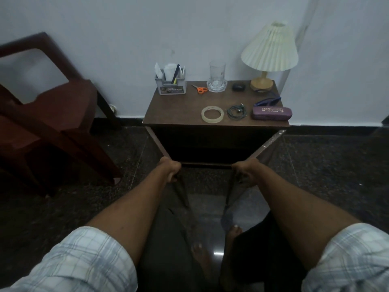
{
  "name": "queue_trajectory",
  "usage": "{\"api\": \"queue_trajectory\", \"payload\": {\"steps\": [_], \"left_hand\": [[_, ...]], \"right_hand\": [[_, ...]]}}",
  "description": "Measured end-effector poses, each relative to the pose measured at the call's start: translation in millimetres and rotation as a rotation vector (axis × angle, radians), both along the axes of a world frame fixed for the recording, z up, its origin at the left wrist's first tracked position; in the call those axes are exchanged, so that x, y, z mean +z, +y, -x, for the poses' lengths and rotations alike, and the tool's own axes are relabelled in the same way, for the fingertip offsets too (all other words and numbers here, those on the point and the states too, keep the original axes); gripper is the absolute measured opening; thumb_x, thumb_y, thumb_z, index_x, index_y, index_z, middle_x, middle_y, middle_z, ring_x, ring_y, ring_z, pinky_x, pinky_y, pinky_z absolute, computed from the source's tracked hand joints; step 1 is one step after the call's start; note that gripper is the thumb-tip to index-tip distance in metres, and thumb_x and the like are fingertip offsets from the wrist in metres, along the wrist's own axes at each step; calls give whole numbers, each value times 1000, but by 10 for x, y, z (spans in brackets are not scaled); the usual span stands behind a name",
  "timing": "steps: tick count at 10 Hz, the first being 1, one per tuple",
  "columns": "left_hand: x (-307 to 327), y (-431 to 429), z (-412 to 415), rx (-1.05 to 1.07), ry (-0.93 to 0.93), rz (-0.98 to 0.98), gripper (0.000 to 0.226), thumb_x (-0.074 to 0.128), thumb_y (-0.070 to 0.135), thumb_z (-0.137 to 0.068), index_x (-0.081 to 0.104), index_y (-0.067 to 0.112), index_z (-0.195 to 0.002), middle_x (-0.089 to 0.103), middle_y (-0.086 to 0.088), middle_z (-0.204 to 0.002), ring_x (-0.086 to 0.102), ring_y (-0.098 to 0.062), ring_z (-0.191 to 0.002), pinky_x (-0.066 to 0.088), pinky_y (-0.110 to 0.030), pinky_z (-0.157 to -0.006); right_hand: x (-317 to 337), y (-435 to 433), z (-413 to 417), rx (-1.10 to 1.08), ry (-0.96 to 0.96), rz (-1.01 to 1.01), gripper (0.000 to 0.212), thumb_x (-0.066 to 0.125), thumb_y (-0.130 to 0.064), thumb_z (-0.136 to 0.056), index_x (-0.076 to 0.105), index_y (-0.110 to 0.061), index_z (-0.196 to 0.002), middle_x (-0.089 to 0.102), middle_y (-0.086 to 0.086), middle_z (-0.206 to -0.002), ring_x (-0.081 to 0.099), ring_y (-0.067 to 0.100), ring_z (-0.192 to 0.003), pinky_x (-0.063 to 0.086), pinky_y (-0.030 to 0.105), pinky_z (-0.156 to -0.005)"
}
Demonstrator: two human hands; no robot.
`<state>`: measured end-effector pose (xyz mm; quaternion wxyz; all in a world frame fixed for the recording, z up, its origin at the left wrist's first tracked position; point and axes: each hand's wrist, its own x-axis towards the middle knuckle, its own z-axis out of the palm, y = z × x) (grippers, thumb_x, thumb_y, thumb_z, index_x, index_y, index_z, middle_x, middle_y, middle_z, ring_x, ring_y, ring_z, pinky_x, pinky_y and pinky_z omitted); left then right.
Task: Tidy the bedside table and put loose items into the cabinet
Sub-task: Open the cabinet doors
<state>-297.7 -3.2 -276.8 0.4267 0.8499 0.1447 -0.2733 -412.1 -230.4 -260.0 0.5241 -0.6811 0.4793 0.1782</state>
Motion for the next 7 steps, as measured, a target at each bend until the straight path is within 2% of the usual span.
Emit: {"api": "queue_trajectory", "payload": {"steps": [1, 2, 3, 4, 5, 6, 7], "left_hand": [[-62, 245, 80, -20, -59, -50, 41, 64, -1, -83, 55, -7, -123, 64, -27, -114, 67, -41, -99, 60, -53, -80], [-39, 472, 141, -65, -150, -141, 43, 67, 5, -83, 57, -10, -122, 62, -29, -123, 62, -41, -112, 56, -46, -92], [7, 609, 207, -114, -189, -294, 47, 68, 16, -86, 56, -8, -125, 58, -27, -131, 56, -40, -123, 50, -38, -100], [-2, 695, 288, -139, -199, -344, 46, 68, 17, -85, 58, -6, -124, 59, -26, -130, 57, -39, -123, 49, -37, -99], [-12, 733, 322, -156, -210, -358, 47, 68, 16, -87, 57, -5, -127, 58, -25, -132, 55, -39, -124, 47, -37, -99], [15, 726, 325, -174, -225, -360, 51, 69, 16, -86, 53, -5, -130, 55, -26, -135, 53, -39, -127, 45, -37, -102], [44, 729, 338, -188, -240, -367, 52, 69, 16, -87, 50, -4, -132, 53, -26, -137, 50, -40, -129, 44, -38, -103]], "right_hand": [[-60, -51, 117, 44, 97, -17, 32, 59, -5, -94, 55, -2, -125, 66, 19, -105, 65, 30, -86, 59, 42, -67], [-81, -127, 242, 142, 190, 10, 37, 58, -8, -95, 55, -3, -132, 62, 19, -128, 63, 32, -112, 59, 43, -89], [-38, -192, 303, 141, 247, 12, 40, 56, -12, -99, 50, -2, -138, 57, 20, -135, 59, 34, -120, 62, 40, -61], [-9, -224, 396, 89, 266, 29, 43, 49, -13, -103, 43, 2, -143, 53, 22, -140, 58, 37, -124, 57, 41, -45], [25, -289, 624, 94, 91, 115, 48, 56, -3, -94, 48, 1, -141, 54, 23, -139, 60, 39, -123, 61, 49, -82], [38, -337, 722, 130, 58, 188, 49, 60, -1, -91, 52, 3, -139, 55, 24, -139, 59, 39, -124, 54, 51, -98], [82, -385, 783, 180, 53, 332, 48, 62, -5, -92, 52, 5, -138, 55, 24, -140, 56, 39, -128, 49, 47, -106]]}}
